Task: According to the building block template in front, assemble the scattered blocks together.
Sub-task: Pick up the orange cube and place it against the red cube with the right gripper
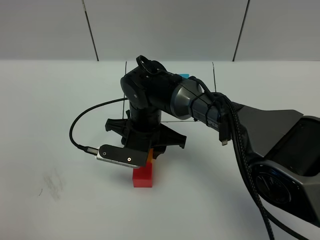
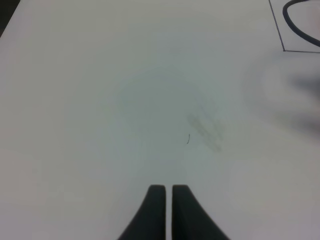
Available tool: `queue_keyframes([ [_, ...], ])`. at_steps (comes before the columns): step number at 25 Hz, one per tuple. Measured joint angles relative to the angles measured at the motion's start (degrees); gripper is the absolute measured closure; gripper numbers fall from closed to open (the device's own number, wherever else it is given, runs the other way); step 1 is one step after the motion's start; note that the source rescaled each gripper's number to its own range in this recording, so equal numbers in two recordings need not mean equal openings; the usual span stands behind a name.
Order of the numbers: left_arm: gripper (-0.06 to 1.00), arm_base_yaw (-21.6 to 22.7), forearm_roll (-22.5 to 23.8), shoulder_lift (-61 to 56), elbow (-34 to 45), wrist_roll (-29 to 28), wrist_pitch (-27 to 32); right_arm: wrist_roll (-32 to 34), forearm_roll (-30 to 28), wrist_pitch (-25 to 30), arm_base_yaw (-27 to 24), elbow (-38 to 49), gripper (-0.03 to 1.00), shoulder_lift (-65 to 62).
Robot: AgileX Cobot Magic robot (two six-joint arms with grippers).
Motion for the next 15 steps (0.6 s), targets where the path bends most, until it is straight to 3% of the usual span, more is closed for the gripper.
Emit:
queue_keyframes([
  [15, 0.94, 0.00, 0.00, 0.00, 0.00, 0.00, 0.00, 0.00, 0.00, 0.00, 0.00, 0.00, 0.39, 1.57],
])
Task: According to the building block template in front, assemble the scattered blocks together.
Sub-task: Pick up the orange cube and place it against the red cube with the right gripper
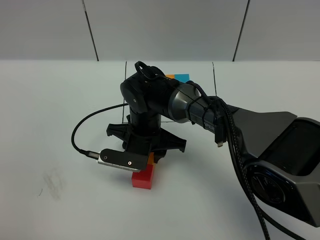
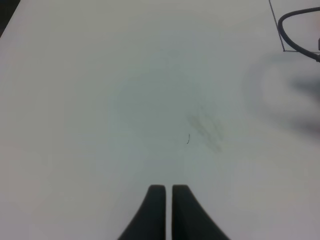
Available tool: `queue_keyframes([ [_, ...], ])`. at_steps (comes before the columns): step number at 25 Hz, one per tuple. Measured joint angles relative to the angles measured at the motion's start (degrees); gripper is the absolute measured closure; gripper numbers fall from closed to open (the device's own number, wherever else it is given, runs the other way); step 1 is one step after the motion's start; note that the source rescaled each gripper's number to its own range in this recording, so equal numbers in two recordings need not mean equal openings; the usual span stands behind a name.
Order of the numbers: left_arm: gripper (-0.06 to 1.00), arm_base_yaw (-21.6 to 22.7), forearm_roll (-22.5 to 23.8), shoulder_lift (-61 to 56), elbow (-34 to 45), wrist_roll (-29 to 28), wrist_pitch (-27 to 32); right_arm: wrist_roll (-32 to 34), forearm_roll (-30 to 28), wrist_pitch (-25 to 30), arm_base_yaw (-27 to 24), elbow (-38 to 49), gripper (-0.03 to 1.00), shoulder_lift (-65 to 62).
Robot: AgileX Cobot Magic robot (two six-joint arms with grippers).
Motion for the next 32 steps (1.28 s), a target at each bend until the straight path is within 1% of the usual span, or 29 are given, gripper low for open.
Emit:
queue_keyframes([
  [6, 0.94, 0.00, 0.00, 0.00, 0.00, 0.00, 0.00, 0.00, 0.00, 0.18, 0.00, 0.00, 0.39, 0.00],
  [12, 0.94, 0.00, 0.00, 0.00, 0.00, 0.00, 0.00, 0.00, 0.76, 2.63, 0.00, 0.00, 0.39, 0.00],
  [32, 0.94, 0.00, 0.00, 0.00, 0.00, 0.00, 0.00, 0.00, 0.99, 2.85, 0.02, 0.00, 0.39, 0.00],
])
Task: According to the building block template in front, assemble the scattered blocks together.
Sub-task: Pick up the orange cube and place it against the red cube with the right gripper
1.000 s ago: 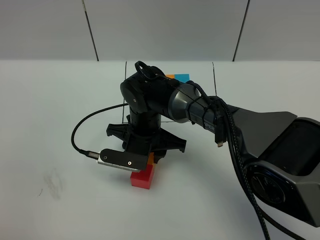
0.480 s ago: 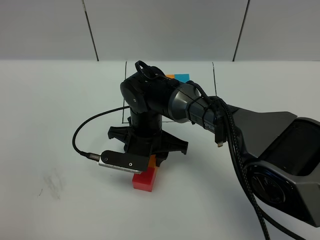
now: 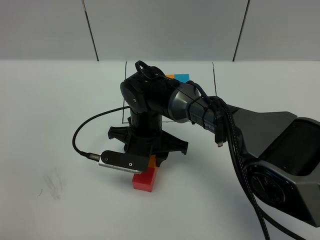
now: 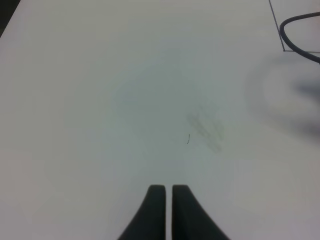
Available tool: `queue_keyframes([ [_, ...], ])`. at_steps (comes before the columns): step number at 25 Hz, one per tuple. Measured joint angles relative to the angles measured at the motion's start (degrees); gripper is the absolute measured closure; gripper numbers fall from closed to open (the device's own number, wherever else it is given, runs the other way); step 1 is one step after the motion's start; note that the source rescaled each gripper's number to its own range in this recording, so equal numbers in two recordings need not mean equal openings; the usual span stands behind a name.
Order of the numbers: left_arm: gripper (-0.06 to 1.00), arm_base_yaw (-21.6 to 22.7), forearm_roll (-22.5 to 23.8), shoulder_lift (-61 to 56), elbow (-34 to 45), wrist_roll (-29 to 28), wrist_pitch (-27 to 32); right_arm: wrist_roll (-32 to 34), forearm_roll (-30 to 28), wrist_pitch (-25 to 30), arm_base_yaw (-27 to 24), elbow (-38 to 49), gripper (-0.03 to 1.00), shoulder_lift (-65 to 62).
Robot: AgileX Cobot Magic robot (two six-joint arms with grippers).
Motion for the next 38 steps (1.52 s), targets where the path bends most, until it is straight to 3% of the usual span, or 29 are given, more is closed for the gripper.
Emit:
queue_keyframes([
  [22, 0.94, 0.00, 0.00, 0.00, 0.00, 0.00, 0.00, 0.00, 0.04, 0.00, 0.00, 0.00, 0.39, 0.00],
  [24, 0.94, 0.00, 0.00, 0.00, 0.00, 0.00, 0.00, 0.00, 0.29, 0.02, 0.00, 0.00, 0.35, 0.00],
  [30, 0.94, 0.00, 0.00, 0.00, 0.00, 0.00, 0.00, 0.00, 2.11, 0.07, -0.05, 0.00, 0.07, 0.00],
  [38, 0.94, 0.00, 0.00, 0.00, 0.00, 0.00, 0.00, 0.00, 2.11, 0.07, -0.05, 0.00, 0.00, 0.00],
])
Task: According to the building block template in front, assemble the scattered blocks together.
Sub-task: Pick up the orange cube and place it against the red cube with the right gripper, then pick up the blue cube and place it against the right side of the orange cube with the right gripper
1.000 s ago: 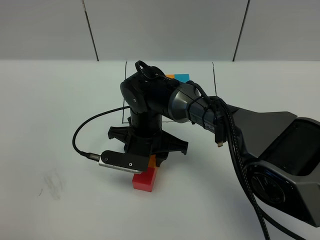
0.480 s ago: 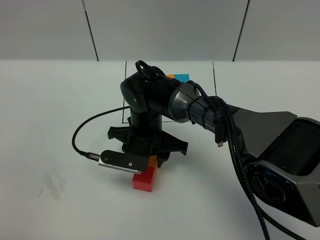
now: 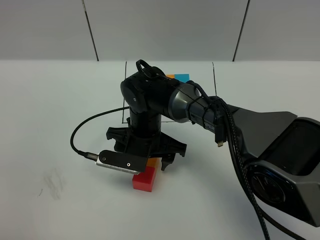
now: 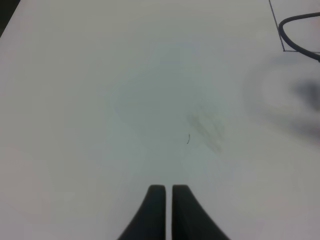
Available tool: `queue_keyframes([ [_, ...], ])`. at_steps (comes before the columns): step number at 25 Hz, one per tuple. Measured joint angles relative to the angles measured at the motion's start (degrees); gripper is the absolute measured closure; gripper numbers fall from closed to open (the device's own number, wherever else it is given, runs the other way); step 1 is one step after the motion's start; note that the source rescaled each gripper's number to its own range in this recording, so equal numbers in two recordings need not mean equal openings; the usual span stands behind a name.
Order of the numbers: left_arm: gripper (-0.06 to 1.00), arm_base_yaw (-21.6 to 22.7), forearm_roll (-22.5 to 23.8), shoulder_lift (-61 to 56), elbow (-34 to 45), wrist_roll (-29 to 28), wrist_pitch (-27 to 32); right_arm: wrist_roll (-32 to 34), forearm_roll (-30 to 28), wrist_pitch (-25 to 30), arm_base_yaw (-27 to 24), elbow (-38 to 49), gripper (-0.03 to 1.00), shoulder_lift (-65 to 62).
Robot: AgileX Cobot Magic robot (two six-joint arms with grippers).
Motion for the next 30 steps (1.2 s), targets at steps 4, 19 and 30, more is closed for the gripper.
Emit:
queue_keyframes([
  [4, 0.94, 0.00, 0.00, 0.00, 0.00, 0.00, 0.00, 0.00, 0.00, 0.00, 0.00, 0.00, 0.00, -0.91],
  [19, 0.94, 0.00, 0.00, 0.00, 0.00, 0.00, 0.00, 4.70, -2.27, 0.12, 0.00, 0.00, 0.00, -10.41],
  [30, 0.94, 0.00, 0.00, 0.00, 0.00, 0.00, 0.00, 52.74, -2.34, 0.33, 0.00, 0.00, 0.00, -14.40],
])
